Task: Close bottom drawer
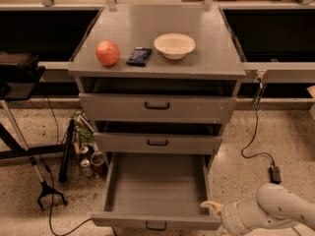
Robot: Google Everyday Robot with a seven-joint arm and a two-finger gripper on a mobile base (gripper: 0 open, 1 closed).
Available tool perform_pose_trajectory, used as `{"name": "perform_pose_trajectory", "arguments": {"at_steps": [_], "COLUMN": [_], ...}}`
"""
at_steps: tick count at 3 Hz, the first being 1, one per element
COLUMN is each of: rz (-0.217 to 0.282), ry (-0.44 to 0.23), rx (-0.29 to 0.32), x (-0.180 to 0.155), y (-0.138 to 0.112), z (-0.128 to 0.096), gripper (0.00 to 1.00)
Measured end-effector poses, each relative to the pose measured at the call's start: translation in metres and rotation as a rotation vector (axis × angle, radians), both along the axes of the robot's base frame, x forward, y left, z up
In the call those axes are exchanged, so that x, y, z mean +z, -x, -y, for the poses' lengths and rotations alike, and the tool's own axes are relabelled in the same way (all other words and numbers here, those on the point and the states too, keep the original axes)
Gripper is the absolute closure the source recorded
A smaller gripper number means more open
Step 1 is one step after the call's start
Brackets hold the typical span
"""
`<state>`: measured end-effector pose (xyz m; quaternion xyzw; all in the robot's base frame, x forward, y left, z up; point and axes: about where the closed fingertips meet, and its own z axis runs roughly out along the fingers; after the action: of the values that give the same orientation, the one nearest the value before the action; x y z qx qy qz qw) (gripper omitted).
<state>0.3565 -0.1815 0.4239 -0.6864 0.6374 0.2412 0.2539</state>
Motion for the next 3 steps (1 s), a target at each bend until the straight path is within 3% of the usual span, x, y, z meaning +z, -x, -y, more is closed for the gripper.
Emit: {"name": "perform_pose_trajectory", "arguments": {"at_steps": [2,3], "rz": [-0.107,-0.175], "ry": [-0.131,-0.174], "rx": [-0.071,-0.11], "x": [-0.124,-0.179], "y": [0.007,0.013], "z": [-0.016,-0.03], "gripper": [0.61,0.92]}}
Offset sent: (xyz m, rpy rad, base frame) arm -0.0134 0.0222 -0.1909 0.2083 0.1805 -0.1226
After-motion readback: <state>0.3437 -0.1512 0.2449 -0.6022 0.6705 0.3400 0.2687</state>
